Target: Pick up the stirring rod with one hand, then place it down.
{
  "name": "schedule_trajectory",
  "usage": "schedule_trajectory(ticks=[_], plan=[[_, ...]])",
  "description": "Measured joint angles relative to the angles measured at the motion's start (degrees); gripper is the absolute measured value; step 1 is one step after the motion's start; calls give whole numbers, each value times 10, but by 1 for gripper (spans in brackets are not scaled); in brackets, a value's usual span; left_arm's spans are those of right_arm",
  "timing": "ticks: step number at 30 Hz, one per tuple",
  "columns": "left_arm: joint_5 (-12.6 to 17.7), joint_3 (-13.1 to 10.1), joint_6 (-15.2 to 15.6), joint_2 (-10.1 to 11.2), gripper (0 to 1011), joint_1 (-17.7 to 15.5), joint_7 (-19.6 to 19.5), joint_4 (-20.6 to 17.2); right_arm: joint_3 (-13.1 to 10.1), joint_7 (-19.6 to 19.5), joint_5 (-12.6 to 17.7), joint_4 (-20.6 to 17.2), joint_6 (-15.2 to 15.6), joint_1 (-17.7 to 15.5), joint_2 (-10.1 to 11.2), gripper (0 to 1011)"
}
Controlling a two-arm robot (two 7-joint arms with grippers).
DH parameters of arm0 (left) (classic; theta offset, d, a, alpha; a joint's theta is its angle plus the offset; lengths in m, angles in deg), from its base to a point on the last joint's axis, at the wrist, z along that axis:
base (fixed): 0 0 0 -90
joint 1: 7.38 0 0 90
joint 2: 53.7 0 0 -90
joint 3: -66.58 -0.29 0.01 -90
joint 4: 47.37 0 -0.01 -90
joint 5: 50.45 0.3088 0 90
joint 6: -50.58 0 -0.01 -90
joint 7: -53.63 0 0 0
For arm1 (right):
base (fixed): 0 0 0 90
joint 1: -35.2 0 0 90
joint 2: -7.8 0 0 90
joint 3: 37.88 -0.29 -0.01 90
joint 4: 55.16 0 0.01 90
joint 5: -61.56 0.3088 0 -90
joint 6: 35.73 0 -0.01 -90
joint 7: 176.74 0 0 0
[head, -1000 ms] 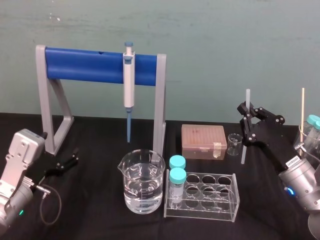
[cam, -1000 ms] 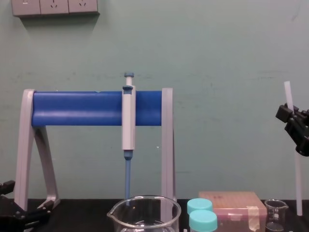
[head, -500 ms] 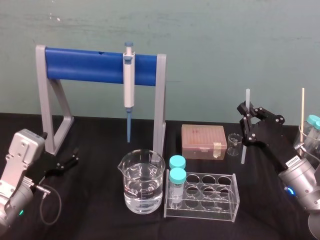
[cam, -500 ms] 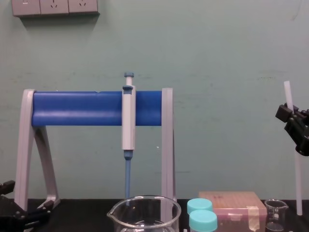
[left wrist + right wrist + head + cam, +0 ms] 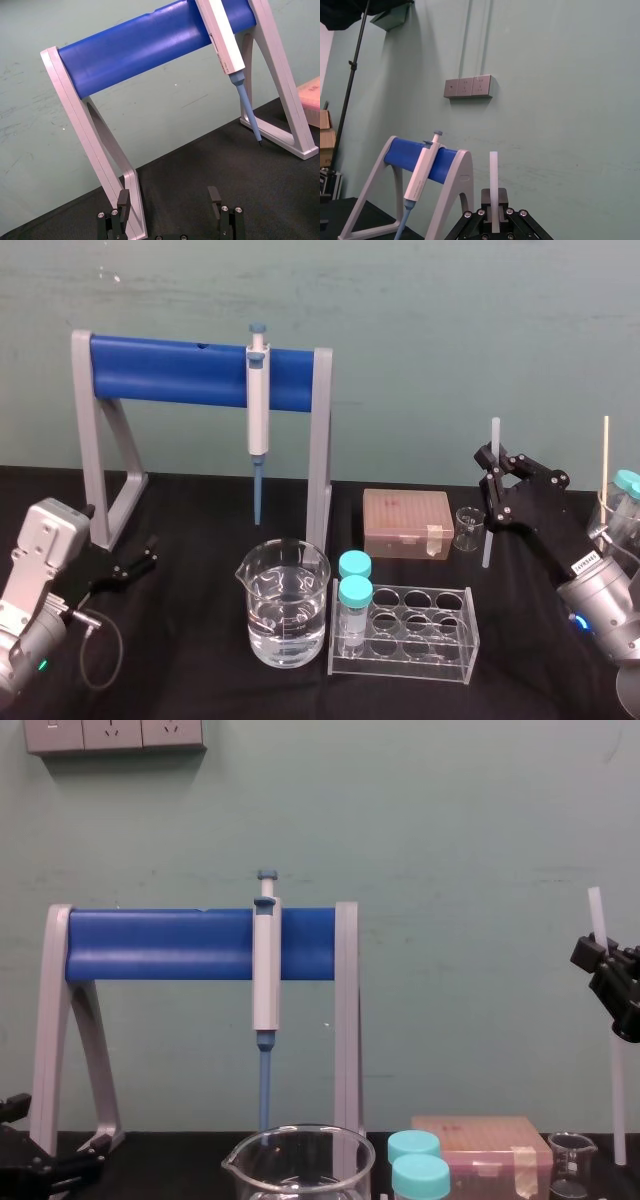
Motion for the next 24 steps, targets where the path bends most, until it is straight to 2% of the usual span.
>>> schedule_trajectory(ticks=[24], plan=[[0,0,0,0,1000,0,0,0,0,0,0,0,0,0,0,70]])
